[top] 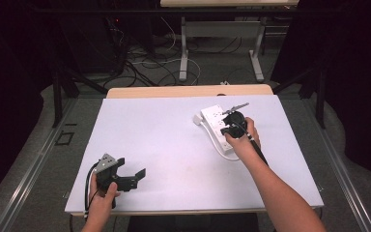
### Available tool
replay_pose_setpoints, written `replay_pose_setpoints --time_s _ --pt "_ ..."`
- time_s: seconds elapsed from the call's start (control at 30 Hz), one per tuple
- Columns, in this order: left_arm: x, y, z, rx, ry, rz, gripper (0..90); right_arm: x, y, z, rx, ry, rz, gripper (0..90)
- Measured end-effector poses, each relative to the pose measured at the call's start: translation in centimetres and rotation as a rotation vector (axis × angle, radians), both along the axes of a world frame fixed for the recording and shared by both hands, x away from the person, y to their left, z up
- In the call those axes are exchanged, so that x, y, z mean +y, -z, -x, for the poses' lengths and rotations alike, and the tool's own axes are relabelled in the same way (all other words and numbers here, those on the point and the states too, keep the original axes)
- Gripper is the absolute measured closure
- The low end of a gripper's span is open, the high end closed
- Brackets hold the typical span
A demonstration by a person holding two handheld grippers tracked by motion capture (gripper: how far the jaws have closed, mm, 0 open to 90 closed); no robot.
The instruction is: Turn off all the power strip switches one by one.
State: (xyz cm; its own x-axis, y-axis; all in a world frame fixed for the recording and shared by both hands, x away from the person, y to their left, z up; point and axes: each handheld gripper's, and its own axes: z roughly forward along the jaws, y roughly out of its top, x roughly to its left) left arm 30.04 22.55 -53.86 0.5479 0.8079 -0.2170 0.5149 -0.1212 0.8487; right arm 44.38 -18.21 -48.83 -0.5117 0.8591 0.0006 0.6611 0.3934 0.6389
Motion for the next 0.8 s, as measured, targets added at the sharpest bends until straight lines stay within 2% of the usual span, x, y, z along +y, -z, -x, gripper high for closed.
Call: replay_pose_setpoints --time_s 0.27,0.33,0.57,0.63,0.67,0.7,0.73,0.8 --pt "0.1 0.0 -0.1 -0.001 -0.001 -0.005 0.9 0.8 -0.2 -1.1 0.005 0.014 0.003 90.0" --pt "0.2 0.0 -0.1 0.001 -0.002 -0.005 0.8 1.0 -0.1 -1.4 0.015 0.020 -0.011 90.0" --pt "0.2 0.1 -0.1 0.001 -0.006 -0.009 0.9 1.6 0.7 -2.5 0.034 0.025 -0.004 90.0" --pt "0.3 0.0 0.0 0.000 -0.007 -0.010 0.9 1.7 1.0 -2.8 0.031 0.029 -0.018 90.0" --pt "0.3 0.0 0.0 -0.001 -0.009 -0.008 0.9 1.9 1.0 -2.9 0.046 0.031 -0.021 90.0" --pt "0.4 0.0 0.0 -0.001 -0.010 -0.007 0.9 1.9 1.3 -3.1 0.034 0.029 -0.029 90.0" --pt "0.4 0.0 -0.1 -0.001 -0.011 -0.005 0.9 1.9 1.3 -3.2 0.047 0.032 -0.009 90.0" --pt "0.5 0.0 -0.1 -0.001 -0.013 -0.007 0.8 2.0 1.4 -3.4 0.048 0.036 -0.010 90.0"
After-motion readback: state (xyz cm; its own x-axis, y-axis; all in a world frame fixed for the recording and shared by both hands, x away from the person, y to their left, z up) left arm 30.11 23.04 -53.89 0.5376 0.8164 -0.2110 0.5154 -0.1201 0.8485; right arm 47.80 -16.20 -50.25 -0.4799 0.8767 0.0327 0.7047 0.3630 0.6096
